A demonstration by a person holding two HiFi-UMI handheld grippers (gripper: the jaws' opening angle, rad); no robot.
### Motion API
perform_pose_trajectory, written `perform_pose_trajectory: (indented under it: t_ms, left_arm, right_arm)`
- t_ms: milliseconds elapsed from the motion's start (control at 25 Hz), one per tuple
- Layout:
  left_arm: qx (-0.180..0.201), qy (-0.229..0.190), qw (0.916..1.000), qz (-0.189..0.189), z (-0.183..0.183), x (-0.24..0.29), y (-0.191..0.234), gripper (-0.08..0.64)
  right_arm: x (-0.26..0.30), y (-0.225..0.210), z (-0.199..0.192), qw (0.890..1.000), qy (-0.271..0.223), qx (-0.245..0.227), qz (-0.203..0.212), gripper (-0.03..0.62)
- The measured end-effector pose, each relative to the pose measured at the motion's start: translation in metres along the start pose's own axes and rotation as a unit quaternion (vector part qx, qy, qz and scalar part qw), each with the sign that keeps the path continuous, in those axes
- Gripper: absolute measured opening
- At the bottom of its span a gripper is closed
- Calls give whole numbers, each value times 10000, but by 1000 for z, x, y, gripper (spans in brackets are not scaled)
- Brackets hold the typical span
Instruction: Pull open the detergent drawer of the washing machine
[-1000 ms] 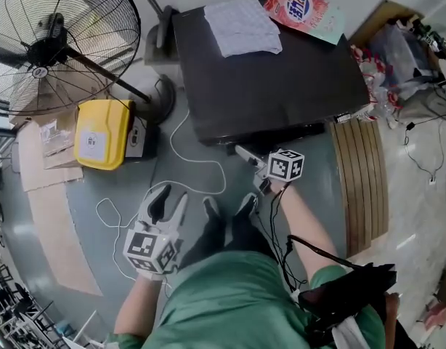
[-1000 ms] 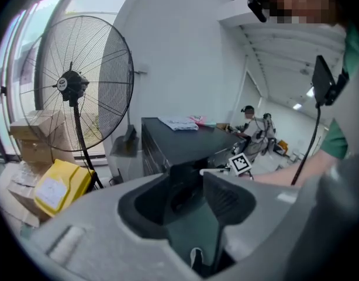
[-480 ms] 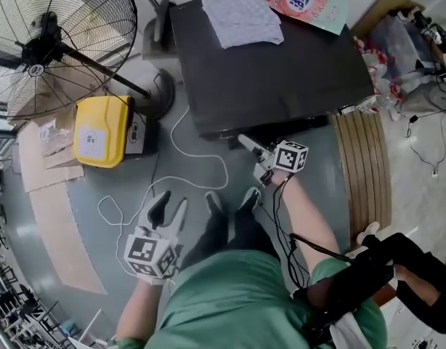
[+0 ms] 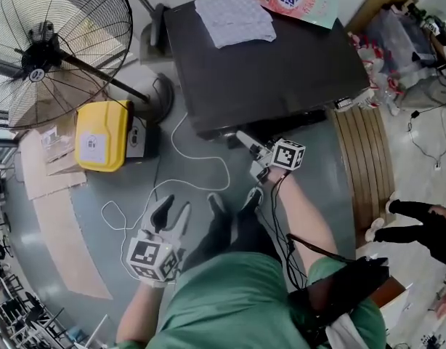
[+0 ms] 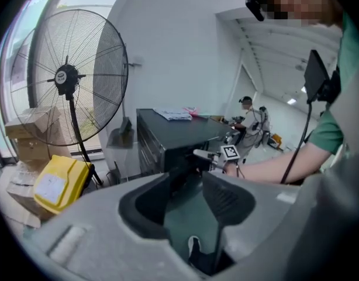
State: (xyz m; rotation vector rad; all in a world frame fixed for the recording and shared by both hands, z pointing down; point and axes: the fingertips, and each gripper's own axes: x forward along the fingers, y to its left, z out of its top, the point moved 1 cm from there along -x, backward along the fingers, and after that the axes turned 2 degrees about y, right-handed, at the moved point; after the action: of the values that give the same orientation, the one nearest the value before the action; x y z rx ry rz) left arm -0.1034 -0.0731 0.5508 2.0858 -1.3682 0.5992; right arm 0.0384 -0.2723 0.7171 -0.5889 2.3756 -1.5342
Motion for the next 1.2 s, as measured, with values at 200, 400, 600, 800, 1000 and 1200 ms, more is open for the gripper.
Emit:
perform_pose_trajectory:
  t_ms: [200,400,600,800,1000,1200]
  left_arm:
    - [54,82,9999,-61,-10,-8,-4,173]
    - [63,141,9998,-140,-20,-6,-3,170]
    - [212,104,9991,-348,-14,-2,-14,169]
    - [413,74,9974,-585,-4,2,-33,167]
    - [559,108,9956,-741,0,7,-42,167]
    - [674,181,9932,-934,-2,12,-56,167]
  right_arm:
    - [-9,3,-6,9998,-123,-133,60,316]
    - [-38,12,-31,9996,-205,-147,103,261]
    - [-67,22,-58,9997,-213,-86,72,262]
    - [-89,31,-73,9997,-238,19,52,262]
    - [-112,38,-89,9994,-307,91,119,261]
    - [-136,48,-108,9994,-293,164,104,261]
